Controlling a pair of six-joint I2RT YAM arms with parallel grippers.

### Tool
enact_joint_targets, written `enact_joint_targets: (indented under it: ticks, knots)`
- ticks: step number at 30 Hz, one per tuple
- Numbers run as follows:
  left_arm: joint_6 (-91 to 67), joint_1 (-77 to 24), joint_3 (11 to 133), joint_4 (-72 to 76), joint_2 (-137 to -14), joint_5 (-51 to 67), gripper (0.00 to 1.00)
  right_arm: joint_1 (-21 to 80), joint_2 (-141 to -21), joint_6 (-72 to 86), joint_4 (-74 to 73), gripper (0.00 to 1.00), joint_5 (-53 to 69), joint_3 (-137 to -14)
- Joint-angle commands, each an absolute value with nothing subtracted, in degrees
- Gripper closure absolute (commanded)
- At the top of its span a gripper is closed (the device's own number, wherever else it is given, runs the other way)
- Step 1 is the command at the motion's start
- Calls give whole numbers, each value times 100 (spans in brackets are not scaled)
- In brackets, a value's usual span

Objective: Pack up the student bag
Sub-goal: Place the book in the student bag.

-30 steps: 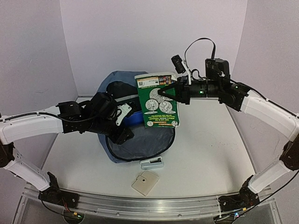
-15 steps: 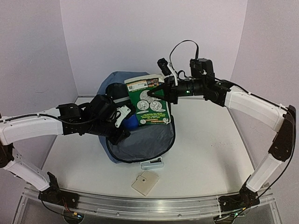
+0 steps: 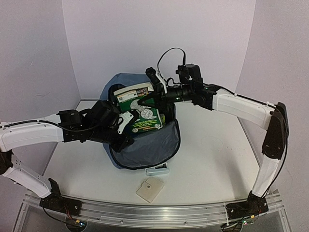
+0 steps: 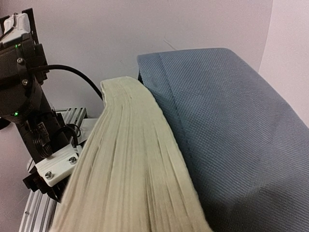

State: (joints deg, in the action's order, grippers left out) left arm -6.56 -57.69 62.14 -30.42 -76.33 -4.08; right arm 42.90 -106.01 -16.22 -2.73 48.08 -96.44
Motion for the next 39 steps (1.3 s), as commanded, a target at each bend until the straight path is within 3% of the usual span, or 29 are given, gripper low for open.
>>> enact_joint_targets:
  ticks: [1, 2, 6, 11, 19, 24, 27, 33, 39]
  knots:
    - [-766, -5767, 6139, -3102, -7457, -281, 81, 4342, -10745, -1923, 371, 93, 4876, -9988]
    - [-769, -5767, 6137, -3100, -7442, -288, 81, 4343, -10773, -1924, 387, 91, 4850, -9985]
    - [-800, -5767, 6090, -3079, -7354, -301, 81, 4342, -10719, -1876, 487, 59, 4738, -9845]
    - [-877, -5766, 6031, -3041, -7206, -316, 80, 4342, -10477, -1627, 749, 41, 4574, -9600]
    - [-1119, -5766, 5931, -2868, -6823, -242, 74, 4342, -10005, -1212, 868, 36, 4376, -9253]
    - [-1619, -5757, 6023, -2982, -6529, -304, 55, 4342, -9630, -605, 879, 34, 4391, -8976]
    - [-2012, -5750, 6142, -3166, -6307, -270, 51, 4342, -9386, -86, 879, 36, 4199, -8809]
    - [-2964, -5699, 6598, -3942, -6088, -425, 48, 4383, -8745, 984, 889, 43, 3484, -8085]
    - [-3466, -5143, 6220, -4058, -5525, -275, 44, 4381, -8031, 1848, 641, 34, 2235, -6814]
